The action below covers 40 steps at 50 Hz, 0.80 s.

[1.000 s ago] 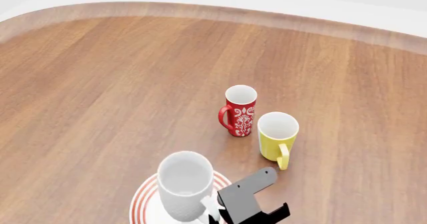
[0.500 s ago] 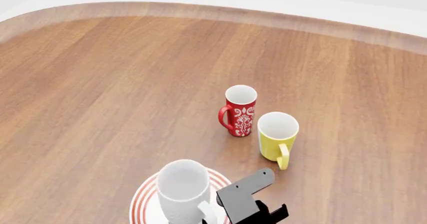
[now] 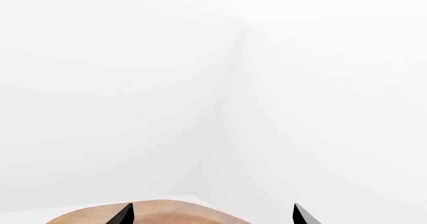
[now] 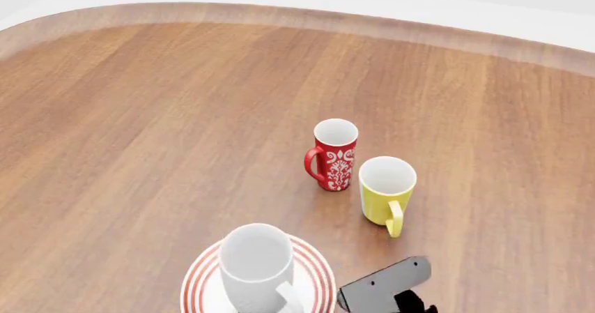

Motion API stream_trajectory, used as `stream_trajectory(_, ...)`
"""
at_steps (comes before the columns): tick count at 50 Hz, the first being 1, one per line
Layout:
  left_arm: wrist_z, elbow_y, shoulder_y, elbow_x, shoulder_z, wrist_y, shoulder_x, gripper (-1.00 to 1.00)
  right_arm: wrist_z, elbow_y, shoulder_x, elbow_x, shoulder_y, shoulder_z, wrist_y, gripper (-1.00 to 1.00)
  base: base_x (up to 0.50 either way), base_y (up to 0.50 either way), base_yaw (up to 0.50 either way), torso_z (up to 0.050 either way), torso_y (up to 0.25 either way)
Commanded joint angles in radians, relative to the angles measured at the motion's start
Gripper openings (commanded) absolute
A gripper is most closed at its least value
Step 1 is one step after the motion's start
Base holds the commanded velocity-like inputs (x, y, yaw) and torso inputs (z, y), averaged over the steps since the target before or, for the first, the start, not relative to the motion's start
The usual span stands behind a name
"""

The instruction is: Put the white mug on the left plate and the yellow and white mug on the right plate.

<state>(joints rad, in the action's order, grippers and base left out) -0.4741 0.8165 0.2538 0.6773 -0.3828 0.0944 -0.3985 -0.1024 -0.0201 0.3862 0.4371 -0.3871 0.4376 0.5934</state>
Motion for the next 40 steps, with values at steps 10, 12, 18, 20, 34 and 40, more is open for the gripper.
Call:
stream_trajectory(10, 0.006, -0.021, -0.016, -0.009, 0.016, -0.005, -0.005, 1.0, 0.156, 0.552, 0.141, 0.139, 0.219, -0.266, -0.038, 1.0, 0.0, 0.0, 0.0, 0.0, 0.0)
stream_trajectory(12, 0.006, -0.024, -0.017, -0.007, 0.014, -0.006, -0.006, 1.0, 0.163, 0.555, 0.141, 0.121, 0.222, -0.269, -0.057, 1.0, 0.0, 0.0, 0.0, 0.0, 0.0)
stream_trajectory(18, 0.009, -0.033, -0.024, -0.008, 0.017, -0.008, -0.008, 1.0, 0.221, 0.554, 0.113, 0.107, 0.219, -0.316, -0.087, 1.0, 0.0, 0.0, 0.0, 0.0, 0.0)
stream_trajectory(20, 0.011, -0.034, -0.024, -0.007, 0.016, -0.01, -0.008, 1.0, 0.256, 0.541, 0.103, 0.07, 0.209, -0.322, -0.1, 1.0, 0.0, 0.0, 0.0, 0.0, 0.0)
stream_trajectory(34, 0.009, -0.029, -0.015, -0.001, 0.009, -0.017, -0.01, 1.0, 0.379, 0.316, 0.005, -0.03, 0.067, -0.278, -0.049, 1.0, 0.0, 0.0, 0.0, 0.0, 0.0)
stream_trajectory(40, 0.008, -0.026, -0.011, -0.002, 0.011, -0.019, -0.009, 1.0, 0.398, 0.232, -0.022, -0.026, 0.014, -0.261, 0.009, 1.0, 0.0, 0.0, 0.0, 0.0, 0.0)
